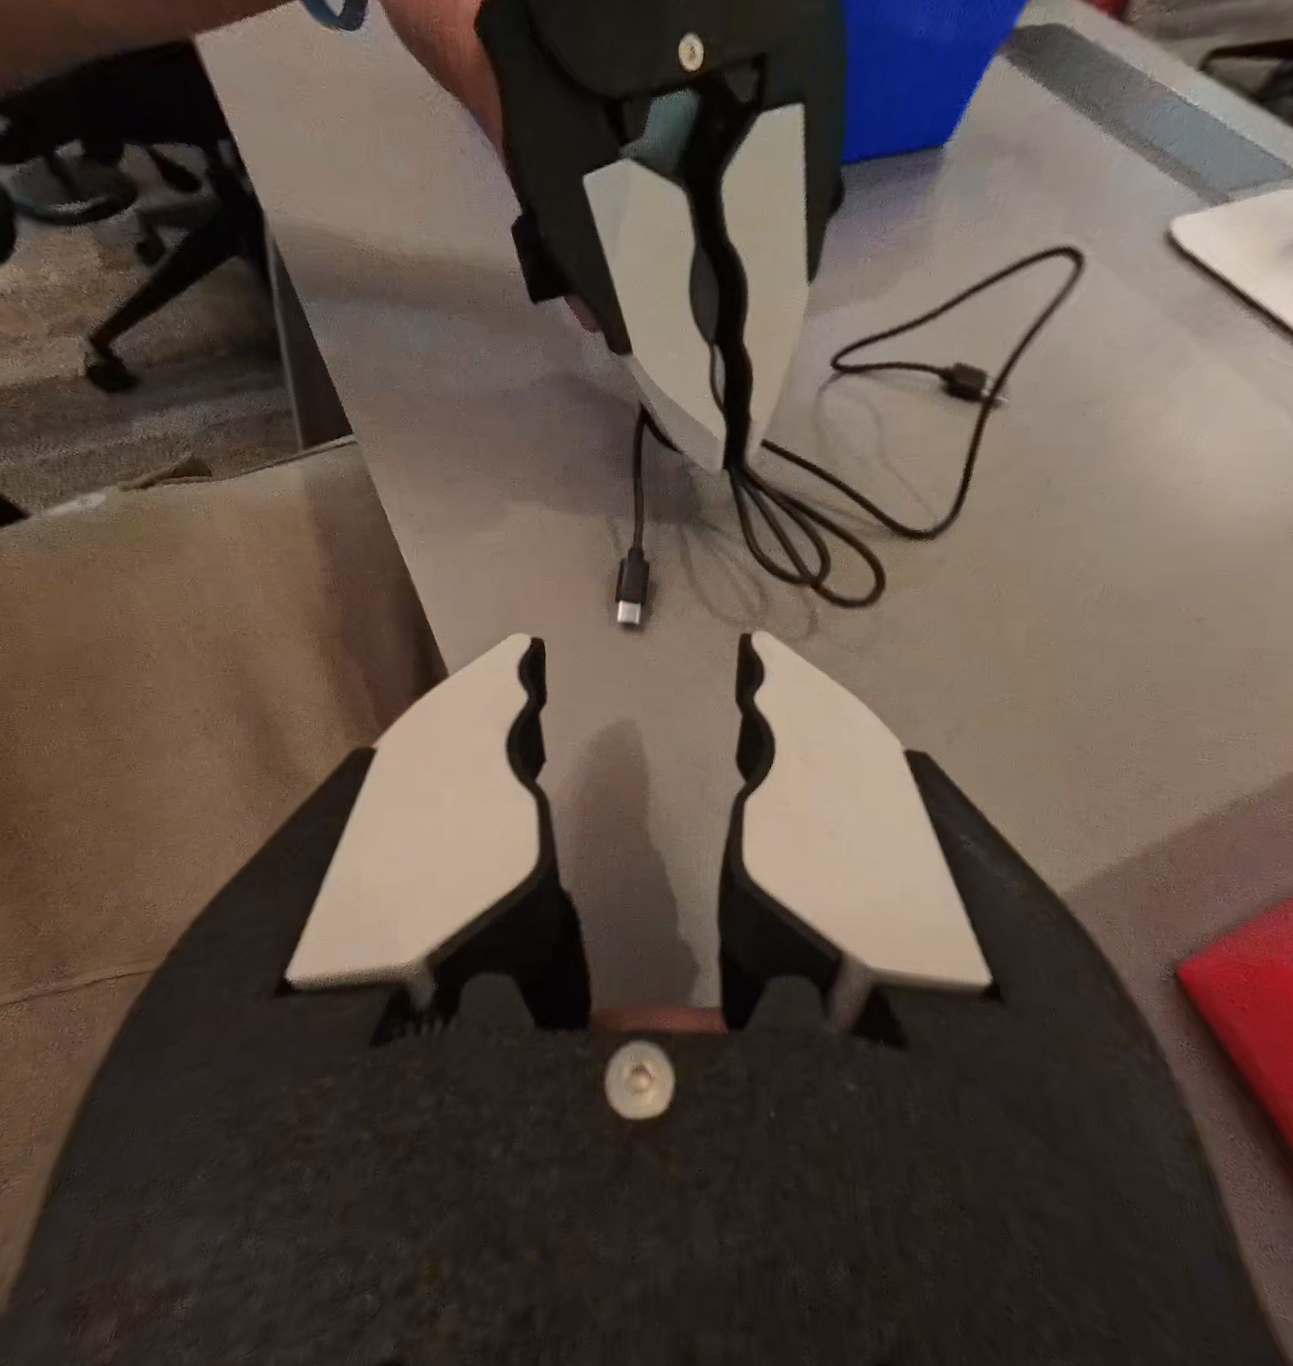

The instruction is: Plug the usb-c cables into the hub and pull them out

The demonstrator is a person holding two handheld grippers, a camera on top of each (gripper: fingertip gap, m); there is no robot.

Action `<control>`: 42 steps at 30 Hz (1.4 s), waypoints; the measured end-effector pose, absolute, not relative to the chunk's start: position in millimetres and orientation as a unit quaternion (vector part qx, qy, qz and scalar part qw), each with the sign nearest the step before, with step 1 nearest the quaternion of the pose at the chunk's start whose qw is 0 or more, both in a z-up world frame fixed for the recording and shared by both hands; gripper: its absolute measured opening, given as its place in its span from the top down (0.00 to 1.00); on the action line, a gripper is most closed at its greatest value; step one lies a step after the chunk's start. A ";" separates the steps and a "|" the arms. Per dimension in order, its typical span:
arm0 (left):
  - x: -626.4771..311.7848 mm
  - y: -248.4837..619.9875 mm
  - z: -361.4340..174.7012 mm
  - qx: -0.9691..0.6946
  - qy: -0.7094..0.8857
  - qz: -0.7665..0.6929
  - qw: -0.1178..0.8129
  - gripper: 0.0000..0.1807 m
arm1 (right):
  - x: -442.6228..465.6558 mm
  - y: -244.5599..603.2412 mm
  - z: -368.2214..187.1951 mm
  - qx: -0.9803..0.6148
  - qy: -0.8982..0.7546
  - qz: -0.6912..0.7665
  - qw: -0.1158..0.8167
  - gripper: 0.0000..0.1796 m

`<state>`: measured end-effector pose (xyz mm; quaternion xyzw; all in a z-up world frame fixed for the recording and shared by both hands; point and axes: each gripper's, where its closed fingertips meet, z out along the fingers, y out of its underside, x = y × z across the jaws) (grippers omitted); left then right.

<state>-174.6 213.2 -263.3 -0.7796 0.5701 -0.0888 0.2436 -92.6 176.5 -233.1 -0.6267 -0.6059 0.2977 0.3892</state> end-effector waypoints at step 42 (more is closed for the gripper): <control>-192.4 143.3 -227.2 -0.817 0.251 -0.208 0.476 0.81 | -9.4 347.0 -38.8 -0.587 -0.695 0.036 0.414 0.98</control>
